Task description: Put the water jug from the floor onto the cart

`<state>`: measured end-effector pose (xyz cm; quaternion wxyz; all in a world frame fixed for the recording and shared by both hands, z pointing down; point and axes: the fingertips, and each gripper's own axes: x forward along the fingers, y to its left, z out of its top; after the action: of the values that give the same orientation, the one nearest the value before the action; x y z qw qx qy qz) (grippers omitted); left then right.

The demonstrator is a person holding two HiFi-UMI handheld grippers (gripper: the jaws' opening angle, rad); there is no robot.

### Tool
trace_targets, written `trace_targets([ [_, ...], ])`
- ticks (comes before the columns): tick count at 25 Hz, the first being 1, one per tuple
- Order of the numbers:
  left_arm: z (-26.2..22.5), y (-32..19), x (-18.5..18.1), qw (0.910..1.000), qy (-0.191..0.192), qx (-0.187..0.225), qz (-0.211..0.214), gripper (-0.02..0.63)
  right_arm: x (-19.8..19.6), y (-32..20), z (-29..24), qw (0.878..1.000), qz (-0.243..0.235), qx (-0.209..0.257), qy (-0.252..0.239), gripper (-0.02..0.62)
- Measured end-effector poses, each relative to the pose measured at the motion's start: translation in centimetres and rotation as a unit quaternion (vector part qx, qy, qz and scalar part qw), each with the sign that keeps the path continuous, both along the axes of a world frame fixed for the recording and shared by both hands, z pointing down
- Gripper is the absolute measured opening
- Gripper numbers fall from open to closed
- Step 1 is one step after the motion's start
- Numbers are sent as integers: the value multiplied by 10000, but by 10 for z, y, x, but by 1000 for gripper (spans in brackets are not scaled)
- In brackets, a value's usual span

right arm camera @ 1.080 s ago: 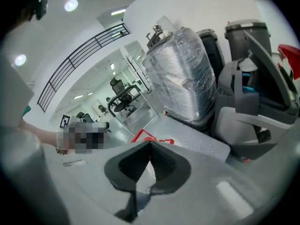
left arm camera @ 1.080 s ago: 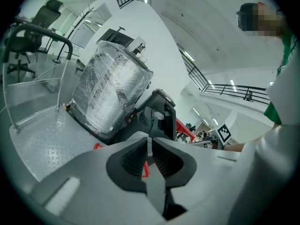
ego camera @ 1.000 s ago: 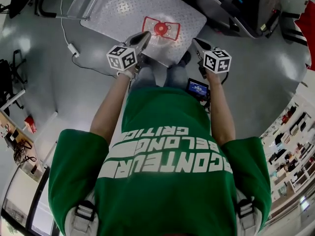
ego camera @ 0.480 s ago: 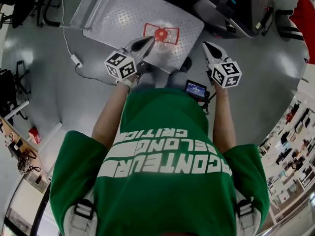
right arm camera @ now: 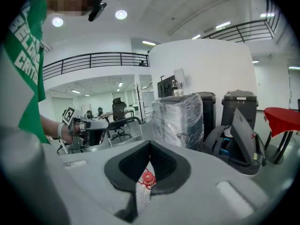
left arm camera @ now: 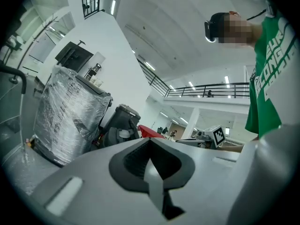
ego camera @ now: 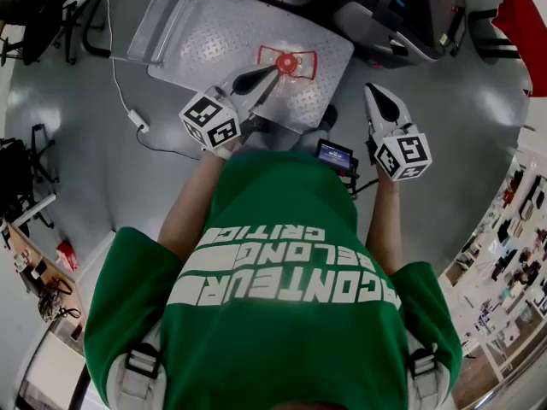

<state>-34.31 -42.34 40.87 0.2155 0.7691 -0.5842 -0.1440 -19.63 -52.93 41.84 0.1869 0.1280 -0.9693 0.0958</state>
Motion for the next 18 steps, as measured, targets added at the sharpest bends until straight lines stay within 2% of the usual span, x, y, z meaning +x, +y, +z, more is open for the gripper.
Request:
trace_targets([
  [9, -4, 25, 22, 9982, -246, -55, 545, 14, 9, 46, -8, 9994, 94, 276, 198, -8],
  [15, -11, 28, 30, 9989, -271, -26, 392, 14, 13, 48, -19, 9996, -114, 232, 72, -8],
  [18, -12, 22, 50, 9994, -291, -33, 198, 14, 26, 39, -21, 9993, -327, 203, -31, -8],
])
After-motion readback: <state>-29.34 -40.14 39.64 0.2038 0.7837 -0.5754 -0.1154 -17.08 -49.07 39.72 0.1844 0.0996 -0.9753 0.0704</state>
